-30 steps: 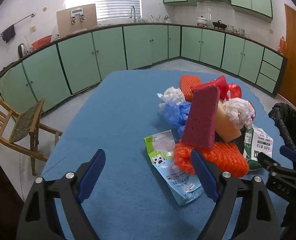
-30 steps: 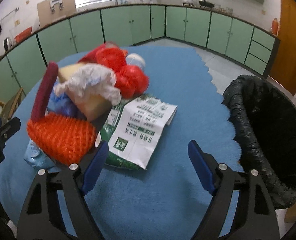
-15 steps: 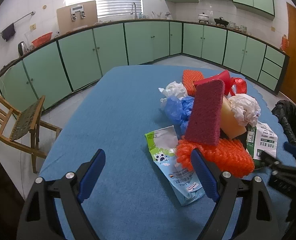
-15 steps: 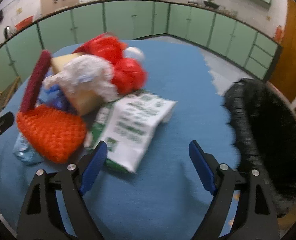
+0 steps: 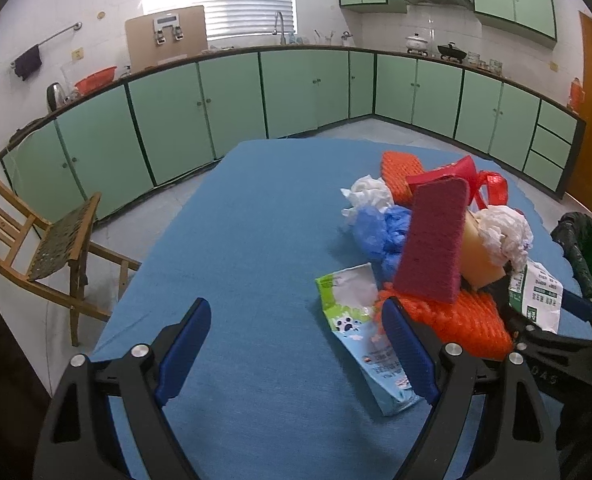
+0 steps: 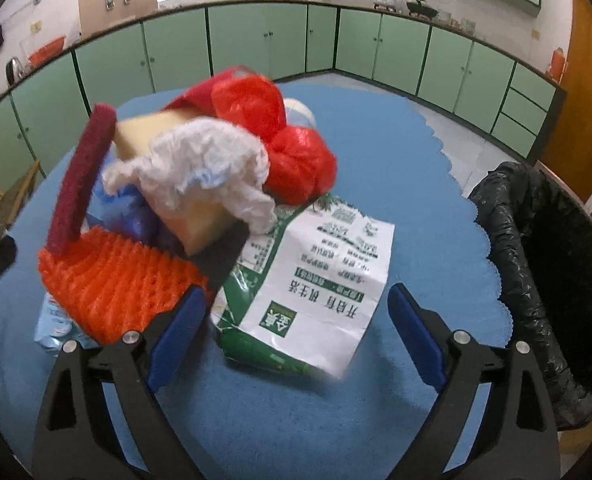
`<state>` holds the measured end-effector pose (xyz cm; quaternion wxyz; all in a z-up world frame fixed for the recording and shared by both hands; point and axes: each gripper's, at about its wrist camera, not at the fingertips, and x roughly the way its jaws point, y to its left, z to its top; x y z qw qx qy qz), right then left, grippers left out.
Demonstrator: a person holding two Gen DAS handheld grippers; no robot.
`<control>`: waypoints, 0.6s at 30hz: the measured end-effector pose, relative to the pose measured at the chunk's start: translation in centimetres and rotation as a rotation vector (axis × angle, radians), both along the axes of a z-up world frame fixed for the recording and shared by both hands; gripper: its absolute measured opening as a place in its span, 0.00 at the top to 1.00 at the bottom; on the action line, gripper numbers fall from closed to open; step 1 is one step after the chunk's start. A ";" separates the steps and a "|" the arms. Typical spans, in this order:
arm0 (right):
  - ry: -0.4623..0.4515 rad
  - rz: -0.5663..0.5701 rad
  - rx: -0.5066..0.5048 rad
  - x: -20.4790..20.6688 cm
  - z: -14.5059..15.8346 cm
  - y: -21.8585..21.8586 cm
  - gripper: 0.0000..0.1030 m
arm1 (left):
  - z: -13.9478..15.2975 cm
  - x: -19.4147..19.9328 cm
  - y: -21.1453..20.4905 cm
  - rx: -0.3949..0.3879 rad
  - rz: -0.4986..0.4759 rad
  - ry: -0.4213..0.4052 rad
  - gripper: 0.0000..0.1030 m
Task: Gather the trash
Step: 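Move the right tool toward the green-white milk carton and open fingers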
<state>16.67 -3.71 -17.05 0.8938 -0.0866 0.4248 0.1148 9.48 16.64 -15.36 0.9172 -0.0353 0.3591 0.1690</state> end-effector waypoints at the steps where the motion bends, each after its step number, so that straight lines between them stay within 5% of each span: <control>1: 0.006 -0.001 -0.011 0.1 -0.2 -0.2 0.13 | -0.1 0.1 0.1 -0.003 0.003 0.002 0.17; 11: -0.007 -0.071 -0.030 -0.3 1.2 -4.5 0.13 | -0.7 0.5 -0.6 -0.011 -0.017 0.016 0.17; 18: -0.016 -0.051 -0.015 1.5 1.0 -3.1 0.13 | -0.6 0.4 -1.1 -0.003 -0.034 0.017 0.17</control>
